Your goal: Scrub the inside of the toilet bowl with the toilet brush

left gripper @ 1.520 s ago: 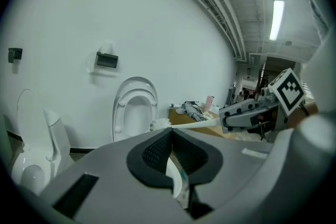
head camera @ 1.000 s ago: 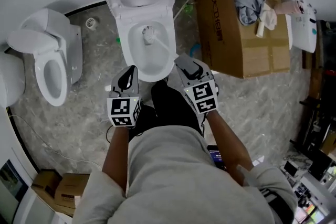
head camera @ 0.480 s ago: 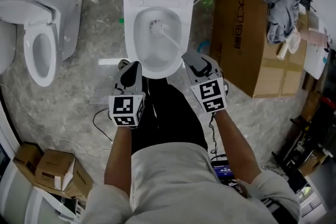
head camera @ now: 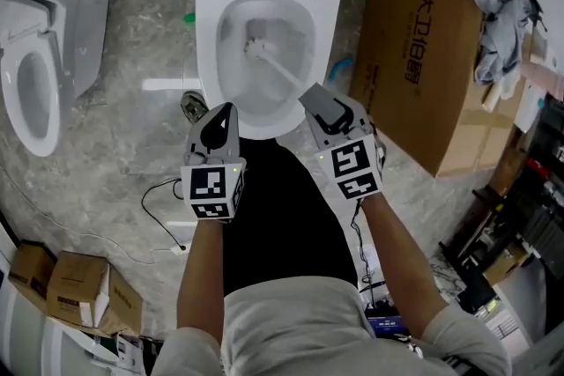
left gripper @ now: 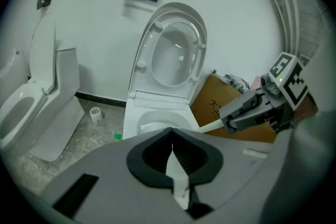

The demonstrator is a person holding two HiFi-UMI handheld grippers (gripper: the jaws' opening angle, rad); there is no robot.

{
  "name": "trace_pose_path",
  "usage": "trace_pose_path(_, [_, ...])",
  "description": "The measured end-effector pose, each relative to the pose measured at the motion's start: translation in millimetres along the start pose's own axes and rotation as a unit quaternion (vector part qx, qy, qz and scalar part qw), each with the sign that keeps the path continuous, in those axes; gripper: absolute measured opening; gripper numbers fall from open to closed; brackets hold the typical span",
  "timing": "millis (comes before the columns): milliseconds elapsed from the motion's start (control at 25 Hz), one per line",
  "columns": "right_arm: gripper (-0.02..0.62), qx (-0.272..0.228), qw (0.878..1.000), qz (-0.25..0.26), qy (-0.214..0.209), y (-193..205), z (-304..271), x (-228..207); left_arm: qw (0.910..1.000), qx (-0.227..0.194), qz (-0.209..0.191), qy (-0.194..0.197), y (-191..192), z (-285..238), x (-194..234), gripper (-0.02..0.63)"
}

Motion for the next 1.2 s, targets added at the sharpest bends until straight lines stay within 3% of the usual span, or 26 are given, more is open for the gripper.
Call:
trace_pose_path(160, [0.147, 0.013, 1.0, 0.01, -0.007, -2.7, -31.2, 1.9, 0.9997, 0.001, 0.024, -0.001, 18.6, -19.0, 14.1, 0.011])
trace_pose_path(280, [0.147, 0.022, 0.999, 0.028, -0.006, -4.9, -53.3, 1.8, 0.9998, 0.008, 0.018, 0.002, 31.1, -26.5, 21.6, 0.011])
trace_pose_path(520, [0.147, 0.036, 0.993, 0.11, 0.012, -18.2, -89.9, -8.4, 0.9994, 0.021, 0.008, 0.025, 43.9, -39.3, 27.9, 0.011])
trace_pose_path(720, [0.147, 0.059, 0.986, 0.157, -0.004, -29.3, -127.0, -10.2, 0.9993, 0.025, 0.016, 0.022, 44.1, -43.6, 37.7, 0.011])
trace_pose_path(1200, [0.147, 0.051, 0.981, 0.185, -0.008, -56.5, -158.4, -24.3, 0.9994, 0.017, 0.026, 0.017, 40.2, -46.4, 39.7, 0.011])
Point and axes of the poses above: the fingertips, and each gripper's own axes: z backward along the fingers, x to its left, y out of its underside, the point moved 6 cm from there along z, backward along the fingers, and after that the axes turned 1 degree about y, right-handed, at the moved point
